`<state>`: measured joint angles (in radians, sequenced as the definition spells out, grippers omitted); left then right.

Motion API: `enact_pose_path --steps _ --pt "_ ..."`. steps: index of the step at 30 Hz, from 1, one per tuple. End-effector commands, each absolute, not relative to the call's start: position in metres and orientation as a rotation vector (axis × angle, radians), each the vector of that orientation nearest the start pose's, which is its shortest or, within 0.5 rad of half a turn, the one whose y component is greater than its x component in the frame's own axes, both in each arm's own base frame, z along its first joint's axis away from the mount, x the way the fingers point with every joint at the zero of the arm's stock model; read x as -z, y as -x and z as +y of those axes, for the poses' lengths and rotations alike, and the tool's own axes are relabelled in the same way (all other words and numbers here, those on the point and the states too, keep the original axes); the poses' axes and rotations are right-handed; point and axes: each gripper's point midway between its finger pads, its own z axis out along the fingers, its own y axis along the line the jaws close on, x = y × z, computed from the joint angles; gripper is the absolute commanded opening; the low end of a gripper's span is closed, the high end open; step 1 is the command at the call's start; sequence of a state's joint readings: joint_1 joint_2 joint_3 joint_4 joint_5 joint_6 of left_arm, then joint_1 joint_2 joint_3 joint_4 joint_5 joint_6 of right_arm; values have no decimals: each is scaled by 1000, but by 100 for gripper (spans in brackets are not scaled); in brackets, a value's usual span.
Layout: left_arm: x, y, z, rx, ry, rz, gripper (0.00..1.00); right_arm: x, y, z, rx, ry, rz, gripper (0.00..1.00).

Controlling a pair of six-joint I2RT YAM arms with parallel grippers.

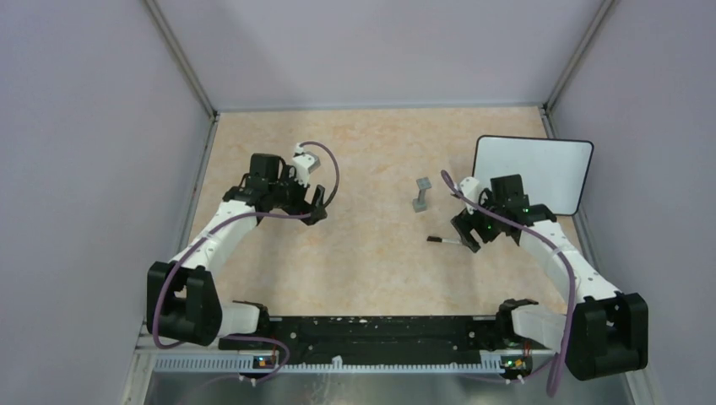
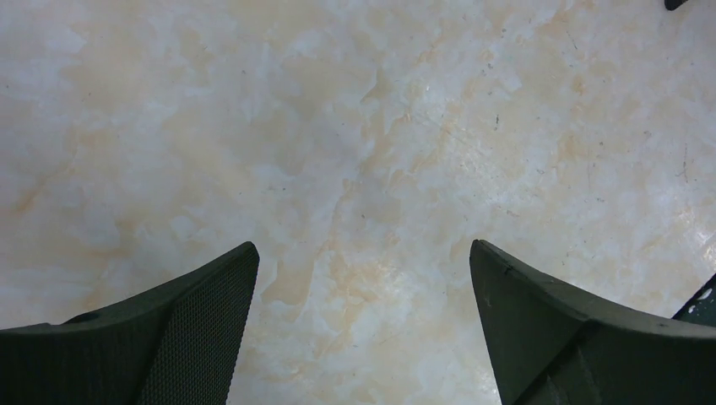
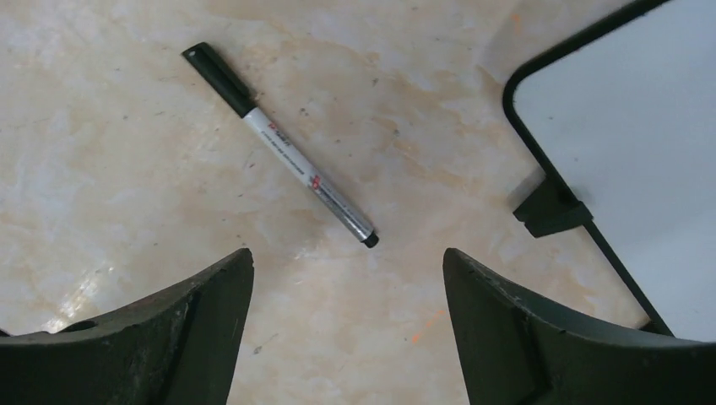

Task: Write a sentence on the whiteboard
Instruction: Move the whiteboard to the center of the board.

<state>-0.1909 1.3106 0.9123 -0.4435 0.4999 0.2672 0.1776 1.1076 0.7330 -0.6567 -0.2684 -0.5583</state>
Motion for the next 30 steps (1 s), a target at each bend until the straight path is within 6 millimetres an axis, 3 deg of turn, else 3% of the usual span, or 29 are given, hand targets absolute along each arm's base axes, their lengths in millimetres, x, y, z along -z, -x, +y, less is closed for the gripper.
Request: enact_pose_path --steps 1,6,16,30 --pt "-138 -321 -131 497 -664 2187 99 -93 -269 41 34 797 2373 79" --pt "-146 -331 -124 440 -576 2171 99 -93 -283 15 136 552 2388 75" --pt "-159 -337 -116 388 -492 2136 99 -76 -304 -3 193 275 2447 72" --pt "-167 -333 -155 598 -676 2023 99 -60 -325 -18 206 178 2466 66"
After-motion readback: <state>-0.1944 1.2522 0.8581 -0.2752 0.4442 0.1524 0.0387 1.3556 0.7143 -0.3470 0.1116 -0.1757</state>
